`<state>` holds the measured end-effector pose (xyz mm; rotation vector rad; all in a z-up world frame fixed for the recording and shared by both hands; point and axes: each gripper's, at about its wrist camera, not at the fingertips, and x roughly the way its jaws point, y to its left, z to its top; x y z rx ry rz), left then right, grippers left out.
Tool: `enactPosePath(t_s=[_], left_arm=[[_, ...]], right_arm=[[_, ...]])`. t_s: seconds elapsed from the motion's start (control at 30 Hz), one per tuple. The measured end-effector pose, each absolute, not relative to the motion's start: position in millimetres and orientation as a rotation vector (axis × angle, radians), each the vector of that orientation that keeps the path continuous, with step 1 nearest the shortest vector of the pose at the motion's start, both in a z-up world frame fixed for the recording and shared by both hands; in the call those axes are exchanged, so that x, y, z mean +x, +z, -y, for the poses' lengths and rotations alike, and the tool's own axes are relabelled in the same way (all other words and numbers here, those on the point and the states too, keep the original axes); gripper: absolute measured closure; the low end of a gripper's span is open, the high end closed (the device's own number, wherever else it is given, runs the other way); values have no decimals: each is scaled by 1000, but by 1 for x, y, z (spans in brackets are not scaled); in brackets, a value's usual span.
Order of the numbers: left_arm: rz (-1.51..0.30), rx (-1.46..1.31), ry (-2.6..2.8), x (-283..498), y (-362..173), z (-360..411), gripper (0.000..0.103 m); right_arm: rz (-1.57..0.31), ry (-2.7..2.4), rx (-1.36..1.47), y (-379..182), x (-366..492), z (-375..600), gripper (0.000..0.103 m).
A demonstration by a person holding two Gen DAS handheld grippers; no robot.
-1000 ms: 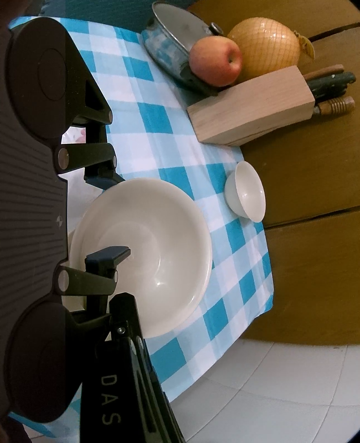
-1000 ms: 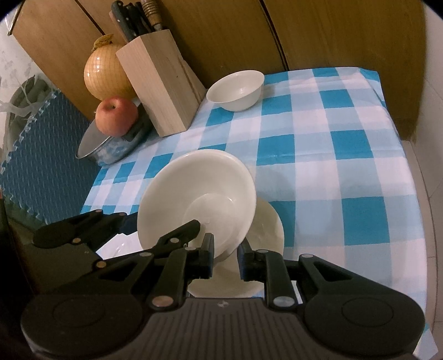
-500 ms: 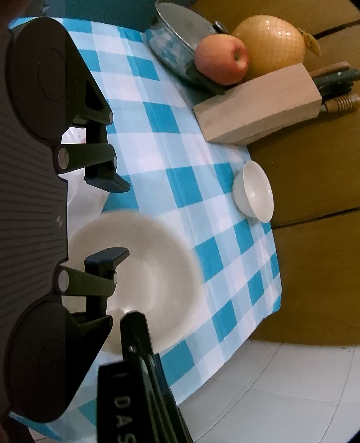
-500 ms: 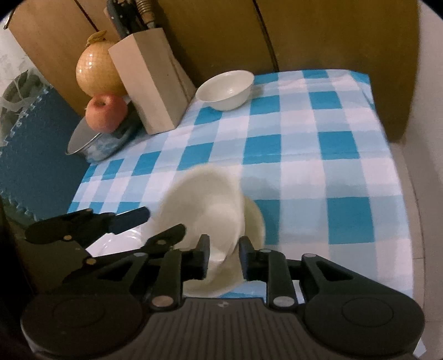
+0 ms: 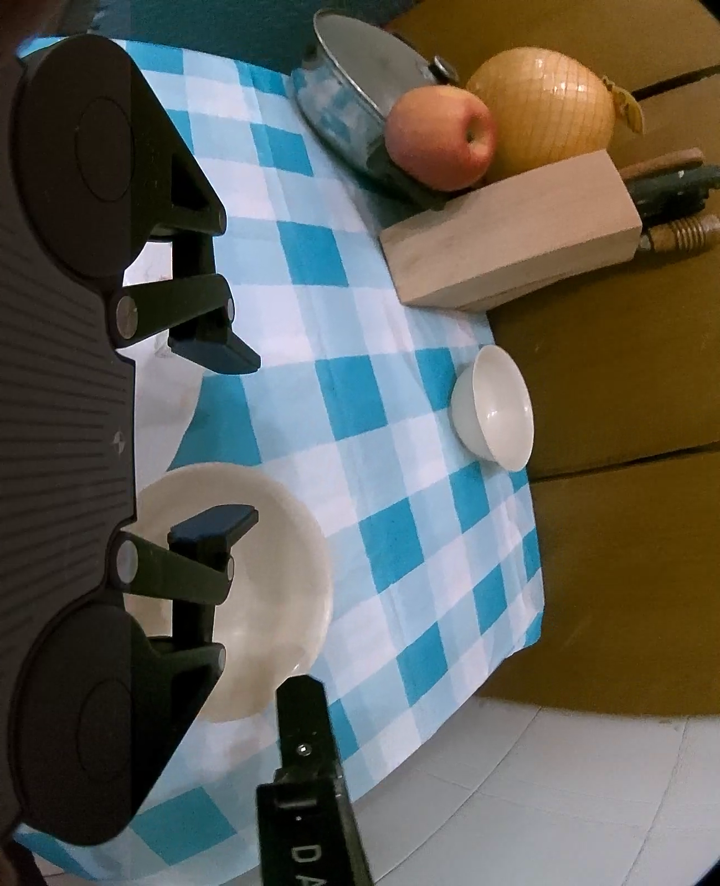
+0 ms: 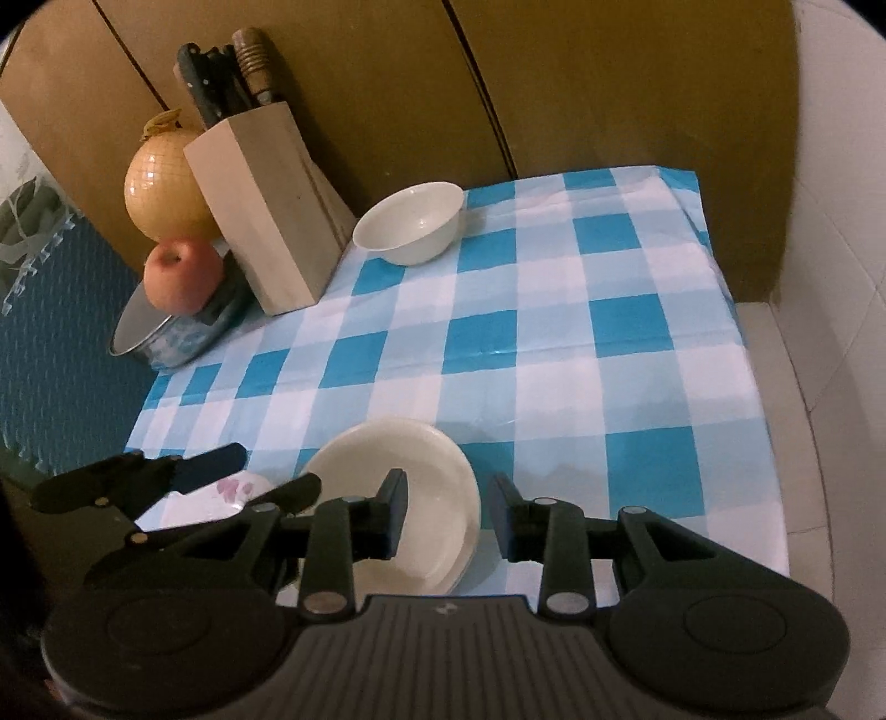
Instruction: Organize plates and bowls
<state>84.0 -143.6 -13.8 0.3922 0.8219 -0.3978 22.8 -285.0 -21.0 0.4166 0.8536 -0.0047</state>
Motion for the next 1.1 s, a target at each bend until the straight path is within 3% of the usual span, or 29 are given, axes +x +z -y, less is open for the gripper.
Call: enactPosePath(t_s=[0.2,0.27,0.57,1.1], left_arm=[[-808,375,-360,96,-7,142,35],[-809,366,-345,101,-6,142,28],[-803,366,-298,120,-7,143,20],[-778,382,-258,154,-14,152,18]], right_arm=[[-844,-15,404,-19,33,287,76],[-844,-22,401,-19,38,288,75],[-812,-24,401,-13,61,288,74],[-784,-38,396,-8,117,290,74]])
